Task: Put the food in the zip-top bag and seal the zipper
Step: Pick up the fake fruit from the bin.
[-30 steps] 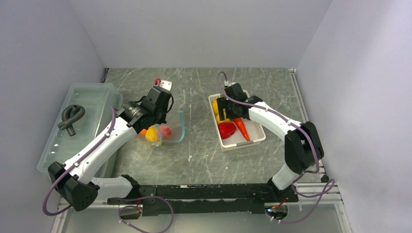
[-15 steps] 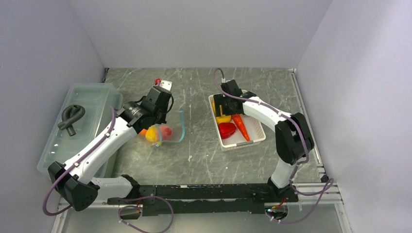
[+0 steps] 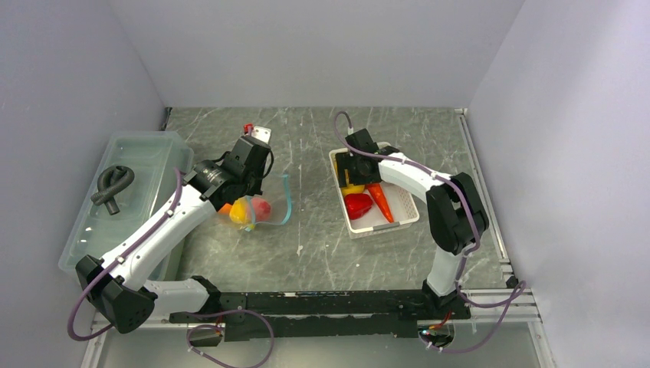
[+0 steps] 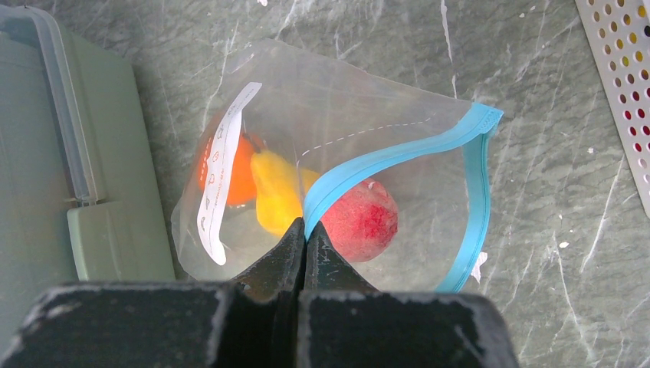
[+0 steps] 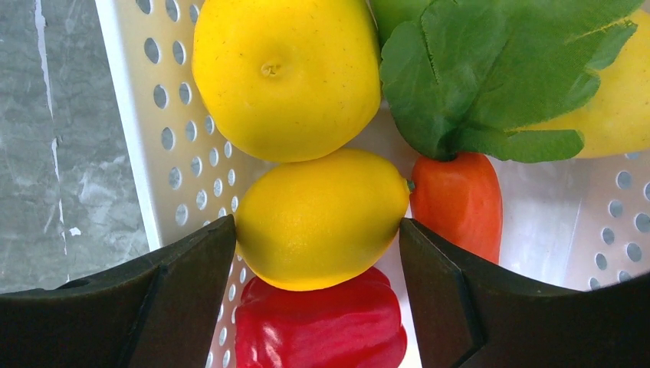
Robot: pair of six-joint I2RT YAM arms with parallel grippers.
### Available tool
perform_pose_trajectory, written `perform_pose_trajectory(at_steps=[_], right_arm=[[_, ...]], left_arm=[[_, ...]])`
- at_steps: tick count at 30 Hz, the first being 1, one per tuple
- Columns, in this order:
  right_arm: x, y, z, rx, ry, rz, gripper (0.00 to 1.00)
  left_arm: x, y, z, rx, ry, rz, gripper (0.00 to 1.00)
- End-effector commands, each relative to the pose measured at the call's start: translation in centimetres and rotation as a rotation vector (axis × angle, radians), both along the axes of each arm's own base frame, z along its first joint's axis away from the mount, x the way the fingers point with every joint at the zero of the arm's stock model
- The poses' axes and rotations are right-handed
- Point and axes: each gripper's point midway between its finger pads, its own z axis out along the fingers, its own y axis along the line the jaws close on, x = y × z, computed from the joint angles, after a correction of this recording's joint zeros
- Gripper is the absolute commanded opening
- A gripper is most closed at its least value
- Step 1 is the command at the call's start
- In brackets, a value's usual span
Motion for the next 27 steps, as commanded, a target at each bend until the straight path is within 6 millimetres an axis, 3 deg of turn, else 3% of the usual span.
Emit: perform_pose_trajectory(at_steps=[1, 21, 27], right_arm=[[1.0, -0.1, -0.2, -0.011, -0.016, -0.028, 0.8], [1.1, -1.4, -2.2, -0.096, 0.016, -0.067, 0.85], [1.2, -1.5, -1.2, -0.093, -0.004, -0.065, 0.7]], left_arm=[[0.4, 0.1, 0.4, -0.002, -0.026, 0.009, 0.0], [0.4, 0.1, 0.4, -0.004, -0.025, 0.005, 0.0], [0.4, 0.0, 0.5, -0.007, -0.027, 0.004, 0.0]])
